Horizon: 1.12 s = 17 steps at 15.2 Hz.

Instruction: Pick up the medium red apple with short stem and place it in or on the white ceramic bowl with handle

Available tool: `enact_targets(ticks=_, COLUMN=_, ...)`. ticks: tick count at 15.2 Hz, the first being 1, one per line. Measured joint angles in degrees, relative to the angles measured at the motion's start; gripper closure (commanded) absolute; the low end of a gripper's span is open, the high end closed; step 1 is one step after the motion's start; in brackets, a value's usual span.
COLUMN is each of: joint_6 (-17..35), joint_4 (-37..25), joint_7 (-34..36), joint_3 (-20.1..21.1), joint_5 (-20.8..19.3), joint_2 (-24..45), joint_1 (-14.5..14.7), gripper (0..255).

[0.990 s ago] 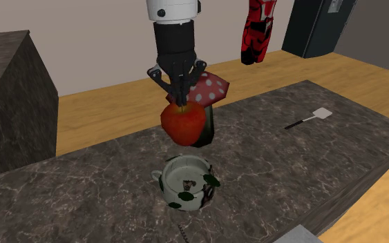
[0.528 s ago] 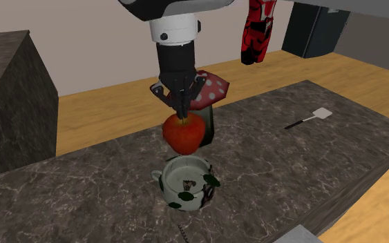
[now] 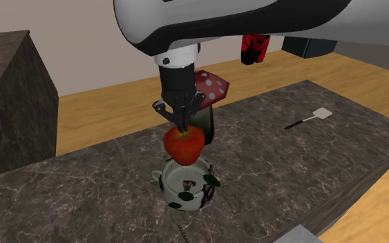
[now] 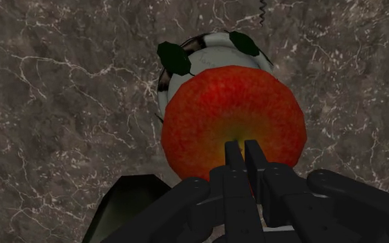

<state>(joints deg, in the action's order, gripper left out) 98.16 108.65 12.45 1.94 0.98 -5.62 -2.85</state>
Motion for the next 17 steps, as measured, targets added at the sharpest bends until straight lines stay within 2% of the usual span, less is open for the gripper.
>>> enact_targets(ticks=7, joint_6=5.2, joint_4=4.6, joint_7=-0.1, joint_3=0.0, joint_5=0.0, joint_2=0.6, joint_1=0.0, gripper=255)
enact_targets(ticks=13, joint_6=5.7, joint_4=5.2, joint_7=0.0, joint_3=0.0, joint_5=0.0, joint_2=0.5, joint_1=0.0, gripper=255)
enact_targets(ticks=14, joint_6=5.7, joint_4=5.2, joint_7=0.0, joint_3=0.0, joint_5=0.0, joint_2=0.5, joint_1=0.0, gripper=0)
enact_targets(ticks=17, joint_6=5.7, joint_4=5.2, joint_7=0.0, joint_3=0.0, joint_5=0.0, joint_2=0.5, joint_1=0.0, gripper=0)
